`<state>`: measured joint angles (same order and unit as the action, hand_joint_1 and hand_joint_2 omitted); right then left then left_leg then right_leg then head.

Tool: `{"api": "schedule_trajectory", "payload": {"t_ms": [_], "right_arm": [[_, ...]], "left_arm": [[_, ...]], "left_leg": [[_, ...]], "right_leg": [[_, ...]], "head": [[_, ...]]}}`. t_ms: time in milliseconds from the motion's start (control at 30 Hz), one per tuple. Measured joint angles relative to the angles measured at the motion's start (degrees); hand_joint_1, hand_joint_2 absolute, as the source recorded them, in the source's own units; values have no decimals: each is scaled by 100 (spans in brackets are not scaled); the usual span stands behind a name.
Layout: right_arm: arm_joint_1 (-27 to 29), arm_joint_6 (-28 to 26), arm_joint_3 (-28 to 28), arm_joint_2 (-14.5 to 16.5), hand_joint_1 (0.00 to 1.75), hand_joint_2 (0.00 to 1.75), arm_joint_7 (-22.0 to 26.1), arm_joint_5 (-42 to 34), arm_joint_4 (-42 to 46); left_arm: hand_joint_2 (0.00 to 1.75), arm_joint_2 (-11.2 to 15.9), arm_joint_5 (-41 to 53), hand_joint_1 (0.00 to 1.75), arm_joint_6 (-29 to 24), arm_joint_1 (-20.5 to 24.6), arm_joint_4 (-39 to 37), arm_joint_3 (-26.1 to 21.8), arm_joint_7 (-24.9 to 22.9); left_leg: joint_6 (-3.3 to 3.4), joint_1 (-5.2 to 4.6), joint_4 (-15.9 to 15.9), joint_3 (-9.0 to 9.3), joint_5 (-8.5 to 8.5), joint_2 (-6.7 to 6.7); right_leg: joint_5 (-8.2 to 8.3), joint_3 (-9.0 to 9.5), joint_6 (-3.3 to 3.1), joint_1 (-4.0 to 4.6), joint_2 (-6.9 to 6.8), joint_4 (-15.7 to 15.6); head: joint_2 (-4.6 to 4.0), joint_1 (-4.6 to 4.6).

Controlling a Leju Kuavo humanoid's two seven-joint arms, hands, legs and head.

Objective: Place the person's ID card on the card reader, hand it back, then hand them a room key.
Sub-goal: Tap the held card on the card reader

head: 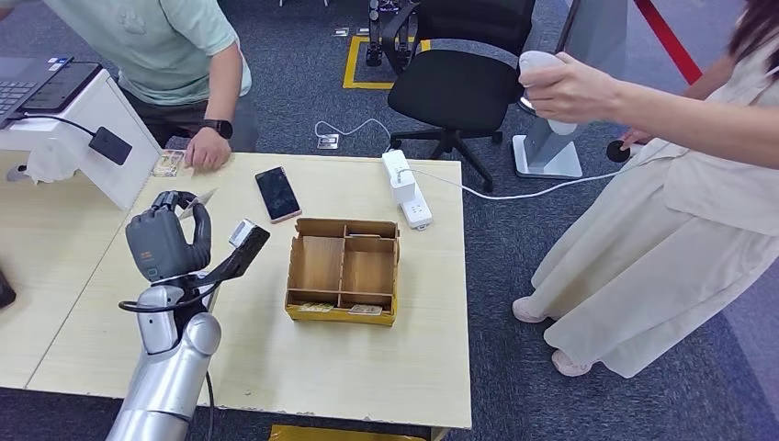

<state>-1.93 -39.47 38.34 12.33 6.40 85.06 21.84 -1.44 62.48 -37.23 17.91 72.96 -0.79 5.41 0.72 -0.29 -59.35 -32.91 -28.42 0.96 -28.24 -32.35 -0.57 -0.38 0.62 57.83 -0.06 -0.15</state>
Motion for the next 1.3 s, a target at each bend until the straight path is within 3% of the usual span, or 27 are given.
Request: {"api": "schedule_trajectory", "payload": {"t_ms": [500, 1033, 1300], "right_arm": [[137, 0, 21, 0, 0, 0, 28, -52, 146], [192, 0, 56, 2, 0, 0, -1, 72, 211], [196, 0, 87, 8, 0, 0, -9, 120, 219]], "left_arm": [[175, 132, -2773, 175, 1202, -315, -7, 122, -169], [175, 250, -3451, 175, 1345, -533, -11, 11, -401], [175, 330, -3343, 175, 1404, -567, -134, -42, -708]], "left_leg": [[0, 0, 0, -1, 0, -1], [0, 1, 1, -1, 0, 0], [0, 1, 1, -1, 0, 0]], "right_leg": [[0, 0, 0, 0, 1, 0], [-1, 0, 0, 0, 0, 0], [0, 1, 0, 0, 0, 0]], "head": [[-1, -1], [0, -1], [0, 0]]}}
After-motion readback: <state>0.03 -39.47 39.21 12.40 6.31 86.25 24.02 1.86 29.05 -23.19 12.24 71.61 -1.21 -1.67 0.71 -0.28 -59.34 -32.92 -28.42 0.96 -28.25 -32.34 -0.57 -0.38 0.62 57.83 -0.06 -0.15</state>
